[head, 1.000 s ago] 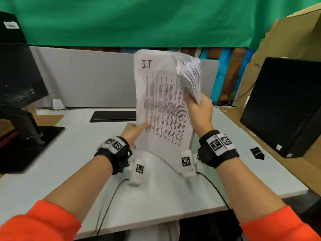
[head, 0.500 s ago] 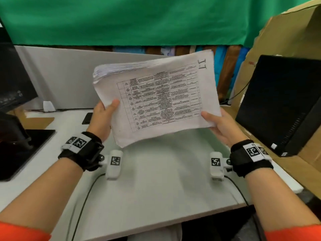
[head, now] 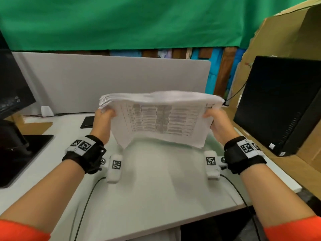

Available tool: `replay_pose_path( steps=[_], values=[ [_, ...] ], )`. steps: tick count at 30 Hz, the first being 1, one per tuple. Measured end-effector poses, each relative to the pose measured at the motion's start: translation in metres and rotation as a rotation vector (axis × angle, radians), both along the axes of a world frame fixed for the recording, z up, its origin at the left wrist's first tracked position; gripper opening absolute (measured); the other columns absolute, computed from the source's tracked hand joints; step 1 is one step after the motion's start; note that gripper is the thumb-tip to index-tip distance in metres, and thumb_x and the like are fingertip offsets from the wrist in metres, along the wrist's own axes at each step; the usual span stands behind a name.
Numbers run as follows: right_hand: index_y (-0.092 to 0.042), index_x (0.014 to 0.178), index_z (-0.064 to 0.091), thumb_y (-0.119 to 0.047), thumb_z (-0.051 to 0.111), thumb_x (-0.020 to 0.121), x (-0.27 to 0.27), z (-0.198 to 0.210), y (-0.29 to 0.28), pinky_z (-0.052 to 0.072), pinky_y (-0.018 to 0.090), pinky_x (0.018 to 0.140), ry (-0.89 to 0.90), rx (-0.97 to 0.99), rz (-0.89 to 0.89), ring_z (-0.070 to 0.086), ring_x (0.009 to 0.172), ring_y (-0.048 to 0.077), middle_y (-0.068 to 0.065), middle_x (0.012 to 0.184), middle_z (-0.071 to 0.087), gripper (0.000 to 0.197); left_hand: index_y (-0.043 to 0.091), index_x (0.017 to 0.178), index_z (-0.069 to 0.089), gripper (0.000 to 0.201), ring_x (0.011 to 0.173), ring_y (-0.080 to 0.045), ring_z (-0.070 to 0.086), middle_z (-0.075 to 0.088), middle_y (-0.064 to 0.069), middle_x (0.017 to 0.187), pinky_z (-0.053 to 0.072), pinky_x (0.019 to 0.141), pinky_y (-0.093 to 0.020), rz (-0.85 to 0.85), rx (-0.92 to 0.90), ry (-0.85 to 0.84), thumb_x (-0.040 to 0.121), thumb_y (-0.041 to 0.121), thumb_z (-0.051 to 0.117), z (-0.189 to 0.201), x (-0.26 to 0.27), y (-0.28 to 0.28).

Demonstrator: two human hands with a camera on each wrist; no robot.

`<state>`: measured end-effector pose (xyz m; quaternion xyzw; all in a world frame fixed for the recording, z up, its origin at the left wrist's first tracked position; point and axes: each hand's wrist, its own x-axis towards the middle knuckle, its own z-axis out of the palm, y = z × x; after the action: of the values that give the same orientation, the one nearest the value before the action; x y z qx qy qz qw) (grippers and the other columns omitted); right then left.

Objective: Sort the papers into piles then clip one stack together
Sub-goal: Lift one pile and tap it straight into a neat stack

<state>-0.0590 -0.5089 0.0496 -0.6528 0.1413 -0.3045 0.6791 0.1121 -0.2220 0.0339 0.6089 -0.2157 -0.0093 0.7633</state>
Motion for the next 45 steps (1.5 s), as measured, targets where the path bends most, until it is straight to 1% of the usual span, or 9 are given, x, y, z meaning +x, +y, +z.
replay_pose_path(
  steps=[5,9,16,20,23,31,35,39,45],
  values=[
    [-0.019,0.101,0.067,0.008,0.05,0.082,0.001,-0.035,0.002,0.046,0.033,0.082,0.119,-0.066,0.071,0.063,0.103,0.023,-0.003,0.096,0.075,0.037,0.022,0.087,0.059,0.043,0.079,-0.009,0.051,0.058,0.006,0.085,0.04,0.069,-0.026,0.012,0.097,0.029,0.053,0.005,0.04,-0.014,0.0,-0.008],
    [-0.015,0.112,0.065,0.003,0.047,0.081,0.008,-0.032,0.0,0.053,0.041,0.084,0.011,0.093,0.008,0.066,0.105,0.026,0.009,0.109,0.072,0.04,0.015,0.114,0.049,0.046,0.082,-0.011,0.053,0.055,0.002,0.093,0.046,0.068,-0.024,0.205,-0.006,0.056,0.075,-0.006,0.037,-0.013,0.007,-0.018],
    [-0.014,0.083,0.061,-0.003,0.048,0.05,0.012,-0.037,0.006,0.046,0.041,0.084,0.091,0.08,-0.102,0.056,0.099,0.032,0.011,0.091,0.062,0.037,0.013,0.09,0.055,0.034,0.074,-0.02,0.049,0.052,0.0,0.075,0.038,0.061,-0.025,0.17,0.159,0.179,0.08,-0.011,0.033,-0.023,0.009,-0.024],
    [-0.012,0.101,0.061,0.004,0.044,0.067,0.014,-0.01,0.005,0.053,0.044,0.086,0.004,0.158,-0.054,0.063,0.099,0.031,0.013,0.102,0.067,0.041,0.016,0.096,0.06,0.045,0.076,-0.012,0.056,0.059,0.005,0.081,0.049,0.064,-0.019,0.171,0.051,0.026,0.079,-0.014,0.032,-0.01,0.01,-0.015],
    [-0.01,0.107,0.06,0.01,0.039,0.076,0.005,-0.016,0.007,0.049,0.037,0.078,0.031,0.131,-0.014,0.06,0.097,0.029,0.015,0.103,0.063,0.043,0.011,0.11,0.057,0.046,0.074,-0.009,0.05,0.055,0.004,0.081,0.041,0.064,-0.022,0.094,0.148,-0.003,0.076,-0.013,0.034,-0.018,0.007,-0.007],
    [-0.008,0.126,0.056,-0.004,0.052,0.059,0.015,-0.034,0.031,0.047,0.04,0.089,-0.067,0.278,-0.268,0.057,0.109,0.032,0.016,0.115,0.064,0.067,0.014,0.079,0.054,0.039,0.081,-0.018,0.04,0.048,0.001,0.075,0.033,0.065,-0.028,0.141,0.181,0.108,0.075,-0.019,0.033,-0.032,0.013,-0.008],
    [-0.018,0.086,0.063,-0.005,0.052,0.05,0.013,-0.035,0.03,0.045,0.045,0.093,-0.009,0.19,-0.222,0.055,0.101,0.03,0.005,0.094,0.065,0.039,0.02,0.079,0.05,0.039,0.073,-0.011,0.04,0.046,0.006,0.076,0.034,0.067,-0.026,0.111,0.171,0.091,0.078,-0.015,0.033,-0.027,0.005,-0.003],
    [-0.014,0.112,0.064,-0.008,0.063,0.081,0.006,-0.029,0.034,0.047,0.032,0.071,0.054,0.138,-0.147,0.065,0.096,0.023,0.007,0.102,0.07,0.032,0.025,0.078,0.051,0.035,0.07,-0.007,0.042,0.049,0.008,0.076,0.036,0.064,-0.023,0.133,0.132,0.033,0.078,-0.009,0.04,-0.024,-0.001,-0.007],
    [-0.019,0.096,0.066,-0.012,0.058,0.094,0.006,0.002,0.029,0.057,0.043,0.085,-0.001,-0.009,-0.098,0.069,0.096,0.027,0.011,0.104,0.072,0.011,0.022,0.079,0.053,0.038,0.068,-0.011,0.043,0.047,0.002,0.075,0.037,0.063,-0.024,0.152,0.048,0.017,0.083,-0.011,0.034,-0.012,-0.004,-0.011]
  ],
)
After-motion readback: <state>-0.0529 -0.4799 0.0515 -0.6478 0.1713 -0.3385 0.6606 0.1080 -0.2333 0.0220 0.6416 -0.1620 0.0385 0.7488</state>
